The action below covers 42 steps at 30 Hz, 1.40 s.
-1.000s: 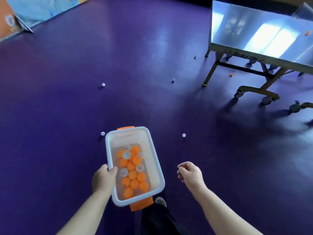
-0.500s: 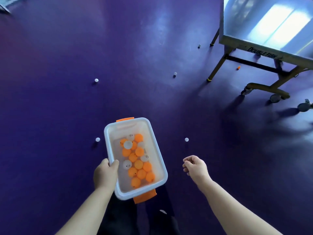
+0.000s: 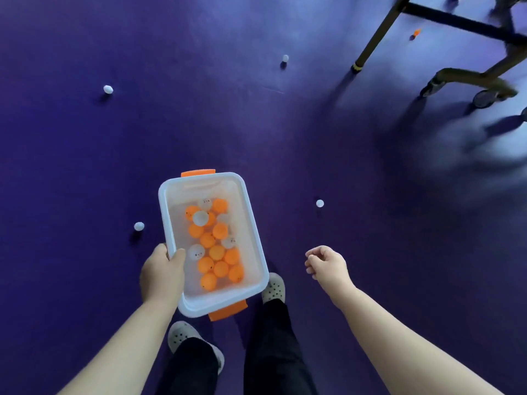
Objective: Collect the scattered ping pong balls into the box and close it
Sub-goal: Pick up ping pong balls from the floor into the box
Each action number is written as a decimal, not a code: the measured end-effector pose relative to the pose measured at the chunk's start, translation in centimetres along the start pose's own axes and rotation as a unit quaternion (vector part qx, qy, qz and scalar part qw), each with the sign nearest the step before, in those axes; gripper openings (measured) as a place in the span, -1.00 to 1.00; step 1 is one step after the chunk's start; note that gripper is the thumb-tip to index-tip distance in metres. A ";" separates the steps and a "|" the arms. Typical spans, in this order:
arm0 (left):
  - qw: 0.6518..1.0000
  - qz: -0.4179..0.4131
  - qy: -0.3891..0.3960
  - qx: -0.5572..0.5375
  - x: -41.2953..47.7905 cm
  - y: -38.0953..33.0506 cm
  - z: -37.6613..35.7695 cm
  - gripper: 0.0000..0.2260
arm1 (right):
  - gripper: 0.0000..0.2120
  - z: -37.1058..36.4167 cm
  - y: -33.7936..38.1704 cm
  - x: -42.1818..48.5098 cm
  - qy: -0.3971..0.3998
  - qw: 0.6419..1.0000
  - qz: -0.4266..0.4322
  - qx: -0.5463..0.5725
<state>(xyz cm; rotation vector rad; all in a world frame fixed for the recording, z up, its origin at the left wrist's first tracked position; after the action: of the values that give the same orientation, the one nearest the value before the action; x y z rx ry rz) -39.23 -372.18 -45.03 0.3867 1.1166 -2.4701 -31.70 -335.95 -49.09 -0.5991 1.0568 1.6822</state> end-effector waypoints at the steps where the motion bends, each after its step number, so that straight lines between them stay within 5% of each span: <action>1: 1.000 0.003 -0.002 -0.007 1.4 0.6 -1.9 -0.76 | -0.81 -0.7 0.2 2.7 0.000 1.000 -0.004 -0.003; 8: 0.998 0.023 -0.021 -0.054 11.2 6.3 -18.5 -0.73 | -0.83 -4.2 -2.0 23.5 -0.053 0.998 -0.042 -0.003; 15: 0.995 0.002 -0.027 -0.093 19.8 12.2 -33.7 -0.78 | -0.77 -5.6 -3.8 41.2 -0.105 0.992 0.012 -0.062; 25: 0.992 -0.081 -0.002 -0.096 28.4 15.1 -45.3 -0.75 | -0.71 -3.5 -3.3 58.9 -0.261 0.947 0.061 -0.175; 32: 0.987 -0.136 0.012 -0.083 30.5 14.8 -46.1 -0.73 | -0.45 -6.2 -3.6 63.8 -0.209 0.932 0.054 -0.291; 35: 0.987 -0.135 -0.003 -0.083 30.6 15.5 -45.8 -0.71 | -0.56 -7.0 -3.3 62.6 -0.229 0.923 0.092 -0.296; 39: 0.990 -0.113 -0.019 -0.084 29.6 16.8 -45.6 -0.71 | -0.78 -9.8 0.6 54.5 -0.163 0.948 0.272 -0.041; 42: 0.991 -0.104 -0.022 -0.080 29.1 17.5 -45.5 -0.75 | -0.90 -13.8 4.0 46.5 -0.069 0.910 0.407 0.051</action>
<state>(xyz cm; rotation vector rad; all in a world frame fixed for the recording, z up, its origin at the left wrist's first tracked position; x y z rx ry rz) -52.92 -355.15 -97.48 0.1750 1.3868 -2.5270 -53.52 -325.41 -91.30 0.0727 1.3842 2.3116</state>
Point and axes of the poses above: each hand's wrist, its own x-axis towards the middle knuckle, its own z-axis out of the back of the hand, y = z × x, the point moved 9 cm from there along x, towards the middle knuckle, and after that the axes turned 12 degrees about -z, right-handed, at the moved point
